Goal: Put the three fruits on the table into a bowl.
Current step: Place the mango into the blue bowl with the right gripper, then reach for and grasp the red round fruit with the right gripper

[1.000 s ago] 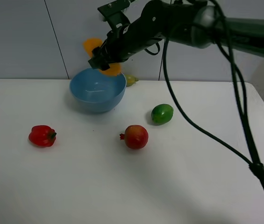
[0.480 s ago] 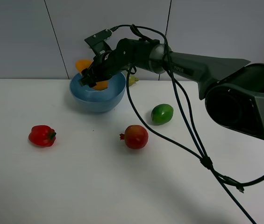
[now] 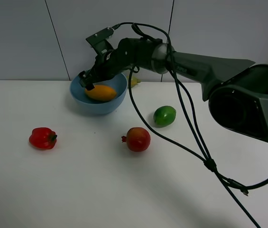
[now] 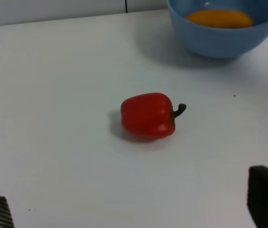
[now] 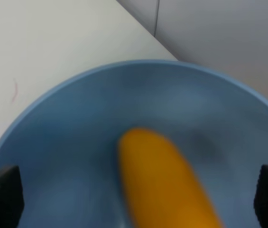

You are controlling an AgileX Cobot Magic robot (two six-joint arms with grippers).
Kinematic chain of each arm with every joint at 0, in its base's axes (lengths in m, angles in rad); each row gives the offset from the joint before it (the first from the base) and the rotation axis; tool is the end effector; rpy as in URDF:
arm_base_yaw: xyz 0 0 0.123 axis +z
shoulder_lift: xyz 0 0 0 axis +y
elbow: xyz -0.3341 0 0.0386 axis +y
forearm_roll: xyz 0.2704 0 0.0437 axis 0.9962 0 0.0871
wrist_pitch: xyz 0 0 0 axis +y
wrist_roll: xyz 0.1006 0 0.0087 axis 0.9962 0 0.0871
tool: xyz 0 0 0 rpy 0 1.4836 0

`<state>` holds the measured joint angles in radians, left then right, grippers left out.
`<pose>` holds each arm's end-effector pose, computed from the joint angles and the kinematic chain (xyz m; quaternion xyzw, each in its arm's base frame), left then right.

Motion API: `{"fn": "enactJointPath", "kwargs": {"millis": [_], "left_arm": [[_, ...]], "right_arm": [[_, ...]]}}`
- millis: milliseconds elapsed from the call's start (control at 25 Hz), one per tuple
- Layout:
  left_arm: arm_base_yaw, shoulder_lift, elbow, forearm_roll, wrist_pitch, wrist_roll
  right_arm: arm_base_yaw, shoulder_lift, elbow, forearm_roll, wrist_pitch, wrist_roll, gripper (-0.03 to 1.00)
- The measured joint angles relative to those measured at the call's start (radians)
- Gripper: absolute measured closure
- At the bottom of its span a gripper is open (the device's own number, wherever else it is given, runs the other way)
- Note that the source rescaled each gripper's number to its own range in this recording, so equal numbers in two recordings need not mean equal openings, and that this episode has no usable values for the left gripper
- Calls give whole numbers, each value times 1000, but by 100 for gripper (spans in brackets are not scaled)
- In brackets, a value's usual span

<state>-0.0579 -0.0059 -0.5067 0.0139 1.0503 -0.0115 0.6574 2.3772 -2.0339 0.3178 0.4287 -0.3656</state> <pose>-0.0291 0.0029 0.2863 0.0194 0.8469 -0.0115 0.5312 0.4795 0.3867 0.2146 -0.3479 0.8278 0.1814 0.4011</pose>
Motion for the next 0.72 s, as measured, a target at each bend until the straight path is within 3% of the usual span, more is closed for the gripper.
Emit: {"fn": "enactJointPath", "kwargs": {"millis": [120, 520, 600, 720], "left_arm": [[0, 0, 0, 0, 0, 0], [0, 0, 0, 0, 0, 0], [0, 0, 0, 0, 0, 0], [0, 0, 0, 0, 0, 0]], "right_arm": [[1, -18, 0, -1, 68, 10, -2], [3, -268, -2, -68, 682, 97, -3], [10, -287, -2, -126, 756, 111, -3], [25, -297, 12, -202, 779, 132, -3]]}}
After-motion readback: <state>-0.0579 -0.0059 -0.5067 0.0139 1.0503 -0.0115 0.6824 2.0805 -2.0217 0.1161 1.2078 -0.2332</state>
